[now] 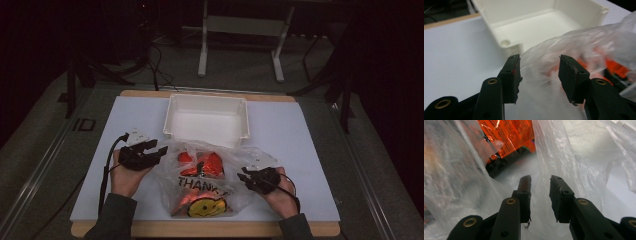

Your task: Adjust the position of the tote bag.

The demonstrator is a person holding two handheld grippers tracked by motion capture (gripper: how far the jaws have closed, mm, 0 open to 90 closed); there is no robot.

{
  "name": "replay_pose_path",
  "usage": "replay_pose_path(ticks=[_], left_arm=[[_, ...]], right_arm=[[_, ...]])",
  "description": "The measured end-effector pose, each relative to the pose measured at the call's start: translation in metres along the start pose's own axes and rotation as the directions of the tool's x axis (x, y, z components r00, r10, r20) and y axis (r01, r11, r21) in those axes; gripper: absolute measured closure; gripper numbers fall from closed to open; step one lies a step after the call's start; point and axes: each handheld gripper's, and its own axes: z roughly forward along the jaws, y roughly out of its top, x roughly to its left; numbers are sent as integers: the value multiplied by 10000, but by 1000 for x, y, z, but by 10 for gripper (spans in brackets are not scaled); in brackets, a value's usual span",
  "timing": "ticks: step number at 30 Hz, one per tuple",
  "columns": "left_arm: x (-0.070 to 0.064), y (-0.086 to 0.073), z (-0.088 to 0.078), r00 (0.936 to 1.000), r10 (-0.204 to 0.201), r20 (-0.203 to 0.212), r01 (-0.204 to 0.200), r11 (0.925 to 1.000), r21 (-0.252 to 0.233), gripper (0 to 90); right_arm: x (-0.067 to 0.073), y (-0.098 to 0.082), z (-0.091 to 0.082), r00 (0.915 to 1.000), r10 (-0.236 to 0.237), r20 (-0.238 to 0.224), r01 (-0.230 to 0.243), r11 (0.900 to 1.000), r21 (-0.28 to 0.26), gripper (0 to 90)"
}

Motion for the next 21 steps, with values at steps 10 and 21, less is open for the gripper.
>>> replay_pose_path(ticks=[10,21], left_arm=[[-39,19,7,9887,1108,1007,-1148,9927,358,563],[-66,12,33,9693,1677,1800,-1948,9701,1450,585]], right_arm=[[4,8,1,9996,-81,-272,76,9998,-205,696],[11,15,6,9974,-232,-687,215,9995,-247,684]])
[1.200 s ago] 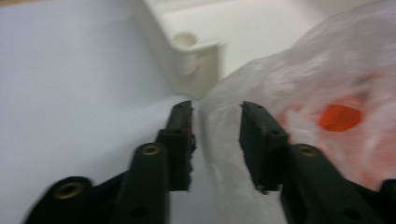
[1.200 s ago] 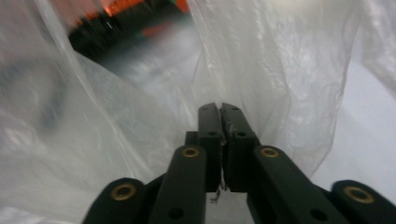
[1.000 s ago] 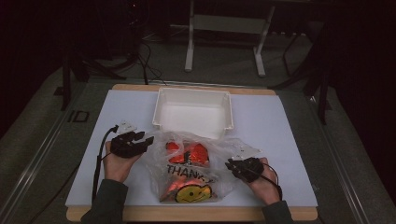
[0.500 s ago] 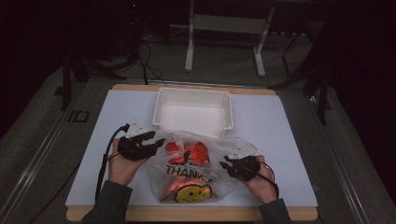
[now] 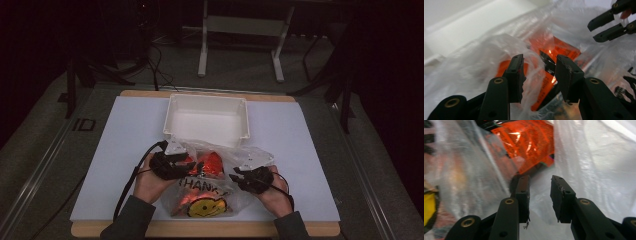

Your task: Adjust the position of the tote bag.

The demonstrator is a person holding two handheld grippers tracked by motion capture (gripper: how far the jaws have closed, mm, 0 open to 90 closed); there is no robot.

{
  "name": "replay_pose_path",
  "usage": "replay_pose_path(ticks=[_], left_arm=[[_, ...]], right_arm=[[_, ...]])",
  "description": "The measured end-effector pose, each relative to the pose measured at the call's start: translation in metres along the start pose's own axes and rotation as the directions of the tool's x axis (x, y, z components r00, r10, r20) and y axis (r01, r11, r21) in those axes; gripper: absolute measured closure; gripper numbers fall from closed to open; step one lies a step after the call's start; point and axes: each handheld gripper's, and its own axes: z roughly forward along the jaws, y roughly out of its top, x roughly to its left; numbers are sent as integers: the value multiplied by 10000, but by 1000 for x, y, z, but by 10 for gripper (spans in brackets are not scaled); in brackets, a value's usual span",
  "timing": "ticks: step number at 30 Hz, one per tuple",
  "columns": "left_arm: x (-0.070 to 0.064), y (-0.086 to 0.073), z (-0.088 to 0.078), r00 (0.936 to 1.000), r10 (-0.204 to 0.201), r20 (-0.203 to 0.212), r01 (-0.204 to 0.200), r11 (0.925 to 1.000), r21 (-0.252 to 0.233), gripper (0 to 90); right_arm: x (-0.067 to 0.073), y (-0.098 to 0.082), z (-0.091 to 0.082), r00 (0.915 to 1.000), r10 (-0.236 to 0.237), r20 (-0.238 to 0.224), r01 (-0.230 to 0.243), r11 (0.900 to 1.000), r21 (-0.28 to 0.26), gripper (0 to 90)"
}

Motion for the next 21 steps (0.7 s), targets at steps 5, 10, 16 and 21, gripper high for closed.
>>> replay_pose_path(ticks=[5,10,16,21], left_arm=[[-8,-7,7,9999,131,-3,-131,9994,316,581],[-13,-19,10,10000,40,-4,-39,9987,503,581],[-19,-35,4,10000,-57,70,53,9985,539,581],[-23,-43,-2,9999,-53,95,49,9990,455,580]], right_arm=[[6,0,2,9995,-170,-282,171,9998,35,669],[11,-2,3,9984,-215,-524,216,9998,26,649],[15,-7,0,9965,-212,-808,213,9998,0,608],[18,-11,-3,9958,-161,-905,160,9999,-20,588]])
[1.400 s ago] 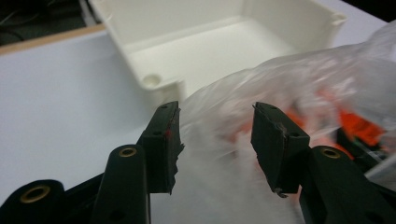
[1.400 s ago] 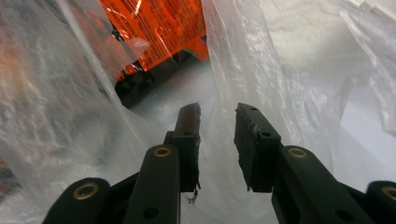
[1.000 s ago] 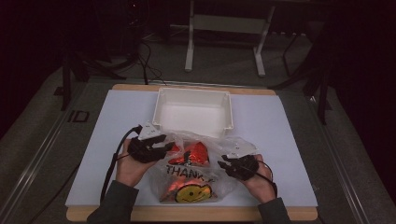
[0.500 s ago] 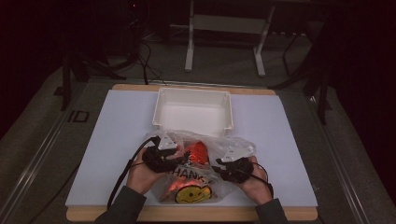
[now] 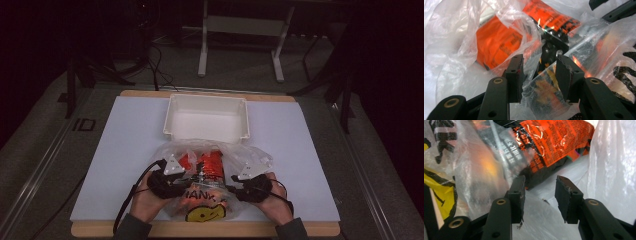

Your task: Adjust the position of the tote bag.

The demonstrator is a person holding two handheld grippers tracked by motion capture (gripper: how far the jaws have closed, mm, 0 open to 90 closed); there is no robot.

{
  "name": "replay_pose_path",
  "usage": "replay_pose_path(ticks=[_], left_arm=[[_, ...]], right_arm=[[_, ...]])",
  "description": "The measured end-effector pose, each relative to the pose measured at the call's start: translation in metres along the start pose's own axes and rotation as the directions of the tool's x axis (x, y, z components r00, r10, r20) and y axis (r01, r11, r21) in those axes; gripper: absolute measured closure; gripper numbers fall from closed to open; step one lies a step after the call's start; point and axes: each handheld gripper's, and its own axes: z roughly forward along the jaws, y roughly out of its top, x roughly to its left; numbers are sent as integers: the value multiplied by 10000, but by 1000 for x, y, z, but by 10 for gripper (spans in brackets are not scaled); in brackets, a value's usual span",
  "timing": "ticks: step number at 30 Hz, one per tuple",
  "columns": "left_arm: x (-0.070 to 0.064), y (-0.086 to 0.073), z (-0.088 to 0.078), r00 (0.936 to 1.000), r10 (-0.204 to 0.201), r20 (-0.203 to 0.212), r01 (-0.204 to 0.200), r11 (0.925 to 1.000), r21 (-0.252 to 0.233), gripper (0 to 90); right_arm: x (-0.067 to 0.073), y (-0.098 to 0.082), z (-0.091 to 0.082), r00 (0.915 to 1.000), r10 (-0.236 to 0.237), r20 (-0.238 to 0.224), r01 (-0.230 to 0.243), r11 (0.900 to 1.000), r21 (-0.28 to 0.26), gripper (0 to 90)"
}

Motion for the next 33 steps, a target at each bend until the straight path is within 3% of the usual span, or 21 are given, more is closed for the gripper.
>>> replay_pose_path(ticks=[1,10,12,14,18,21,24,27,30,33], left_arm=[[-4,-10,-6,10000,-93,-24,93,9999,-107,579],[-13,-40,-18,9995,-316,4,316,9995,-94,580],[-13,-40,-18,9995,-316,4,316,9995,-94,579],[-17,-52,-22,9992,-389,-52,390,9991,135,579],[-21,-61,-21,9995,-307,-52,308,9989,361,578],[-23,-72,-21,9988,-461,-154,468,9977,484,574],[-23,-74,-21,9987,-483,-171,491,9974,519,573],[-20,-76,-11,9977,-391,-554,439,9952,877,575],[-20,-75,-8,9976,-311,-622,370,9947,955,583],[-20,-65,3,9970,41,-777,46,9939,1105,588]], right_arm=[[2,-2,-2,10000,13,-79,-13,10000,3,575],[12,-9,-9,9989,87,-466,-90,9999,-55,557],[13,-10,-10,9988,82,-490,-85,9999,-60,557],[18,-14,-11,9977,119,-668,-127,9999,-112,551],[24,-19,-11,9966,84,-821,-91,9999,-76,545],[29,-23,-12,9951,63,-987,-70,10000,-68,541],[31,-24,-11,9946,64,-1038,-69,10000,-52,540],[35,-29,-6,9922,11,-1244,7,9999,140,546],[36,-30,-4,9915,57,-1297,-32,9998,196,555],[36,-33,-3,9894,72,-1451,-33,9996,273,616]])
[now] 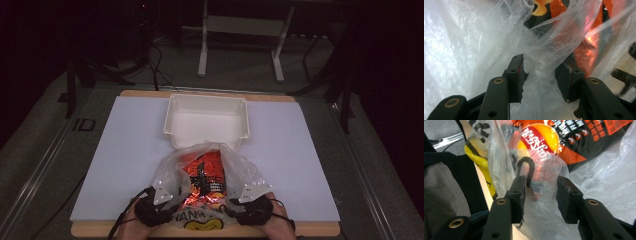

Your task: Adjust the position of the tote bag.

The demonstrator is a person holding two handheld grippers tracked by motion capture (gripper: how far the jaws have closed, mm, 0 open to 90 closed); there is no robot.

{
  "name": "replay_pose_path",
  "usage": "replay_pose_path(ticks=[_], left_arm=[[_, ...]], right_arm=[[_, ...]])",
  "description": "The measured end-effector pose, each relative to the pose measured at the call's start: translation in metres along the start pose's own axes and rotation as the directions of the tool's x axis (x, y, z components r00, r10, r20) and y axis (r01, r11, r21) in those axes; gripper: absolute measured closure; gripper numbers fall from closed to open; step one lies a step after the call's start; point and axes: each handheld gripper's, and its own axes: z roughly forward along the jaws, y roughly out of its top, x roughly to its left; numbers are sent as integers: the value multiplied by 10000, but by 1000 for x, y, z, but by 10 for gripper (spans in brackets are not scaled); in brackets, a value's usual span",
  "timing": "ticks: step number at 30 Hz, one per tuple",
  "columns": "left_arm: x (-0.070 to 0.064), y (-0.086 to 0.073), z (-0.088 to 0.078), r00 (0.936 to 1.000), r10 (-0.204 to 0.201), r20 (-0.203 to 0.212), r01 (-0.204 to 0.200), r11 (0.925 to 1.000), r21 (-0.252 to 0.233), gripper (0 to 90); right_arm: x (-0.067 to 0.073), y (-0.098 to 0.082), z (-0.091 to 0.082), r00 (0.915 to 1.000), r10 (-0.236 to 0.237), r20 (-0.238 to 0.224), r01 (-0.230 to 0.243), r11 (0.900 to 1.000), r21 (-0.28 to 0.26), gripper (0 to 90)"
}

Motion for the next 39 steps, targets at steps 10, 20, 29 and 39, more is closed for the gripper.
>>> replay_pose_path(ticks=[10,20,29,39], left_arm=[[4,26,19,9988,471,-132,-470,9989,13,608],[8,40,33,9995,287,-128,-291,9993,-251,608],[9,33,7,9994,-129,311,159,9950,-983,572],[1,53,-29,9971,82,763,97,9731,-2303,572]], right_arm=[[1,-9,0,9998,99,-198,-97,9999,95,719],[-8,-13,-2,9949,473,893,-456,9987,-217,712],[-9,-10,-16,9951,631,761,-582,9961,-657,575],[-17,1,-29,9865,1028,1274,-835,9854,-1483,556]])
